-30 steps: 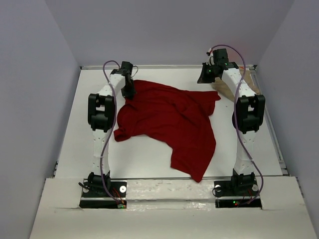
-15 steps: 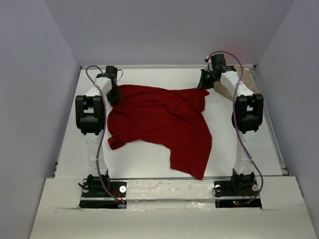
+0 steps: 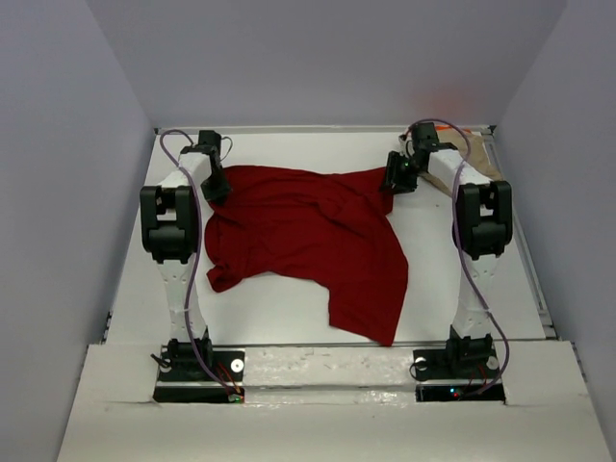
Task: Fold and stack the t-shirts
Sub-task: Flatten the tshirt out
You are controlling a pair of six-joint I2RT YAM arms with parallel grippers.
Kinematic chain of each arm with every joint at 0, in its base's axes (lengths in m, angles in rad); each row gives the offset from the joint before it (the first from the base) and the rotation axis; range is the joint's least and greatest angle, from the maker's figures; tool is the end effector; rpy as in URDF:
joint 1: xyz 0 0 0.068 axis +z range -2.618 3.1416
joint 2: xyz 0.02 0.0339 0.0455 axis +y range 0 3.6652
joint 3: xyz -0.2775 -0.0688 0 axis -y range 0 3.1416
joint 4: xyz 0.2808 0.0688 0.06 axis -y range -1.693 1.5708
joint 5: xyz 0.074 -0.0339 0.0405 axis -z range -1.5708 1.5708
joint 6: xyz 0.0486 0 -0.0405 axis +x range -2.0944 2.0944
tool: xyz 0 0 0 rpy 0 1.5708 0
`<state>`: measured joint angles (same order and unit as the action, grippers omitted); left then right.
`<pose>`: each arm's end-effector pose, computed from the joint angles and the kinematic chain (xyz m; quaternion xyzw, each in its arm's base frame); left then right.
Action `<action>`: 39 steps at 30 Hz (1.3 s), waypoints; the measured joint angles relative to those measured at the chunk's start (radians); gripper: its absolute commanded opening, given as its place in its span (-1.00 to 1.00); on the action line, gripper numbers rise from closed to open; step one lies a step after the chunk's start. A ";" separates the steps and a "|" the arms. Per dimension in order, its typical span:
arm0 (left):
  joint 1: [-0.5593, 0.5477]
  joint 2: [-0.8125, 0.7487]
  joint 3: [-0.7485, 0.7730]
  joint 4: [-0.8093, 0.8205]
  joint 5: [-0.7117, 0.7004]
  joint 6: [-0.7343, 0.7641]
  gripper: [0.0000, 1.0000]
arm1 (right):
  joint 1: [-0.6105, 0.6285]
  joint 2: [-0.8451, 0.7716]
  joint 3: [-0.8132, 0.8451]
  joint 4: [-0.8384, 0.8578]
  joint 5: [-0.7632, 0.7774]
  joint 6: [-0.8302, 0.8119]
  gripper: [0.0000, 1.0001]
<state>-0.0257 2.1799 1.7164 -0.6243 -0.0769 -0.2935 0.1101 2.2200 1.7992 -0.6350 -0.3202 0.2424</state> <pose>0.5136 -0.0095 0.1608 -0.1386 0.9604 -0.0011 0.2419 0.5229 0.0732 0.1701 0.0226 0.9553 0.1959 0.2205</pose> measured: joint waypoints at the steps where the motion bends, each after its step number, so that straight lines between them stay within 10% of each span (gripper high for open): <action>1: 0.000 0.000 0.000 0.001 0.003 0.000 -1.00 | -0.009 0.000 -0.008 0.007 -0.010 0.004 0.32; 24: -0.041 -0.001 0.018 0.010 0.050 0.005 -1.00 | -0.199 0.188 0.203 0.134 -0.390 0.071 0.15; 39: -0.081 -0.001 0.082 -0.006 0.050 0.009 -1.00 | -0.203 0.247 0.280 0.108 -0.367 0.059 0.15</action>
<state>-0.1070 2.1788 1.7988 -0.6300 -0.0269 -0.2848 -0.0925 2.4672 2.0796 -0.5270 -0.6872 0.3016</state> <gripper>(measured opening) 0.014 0.577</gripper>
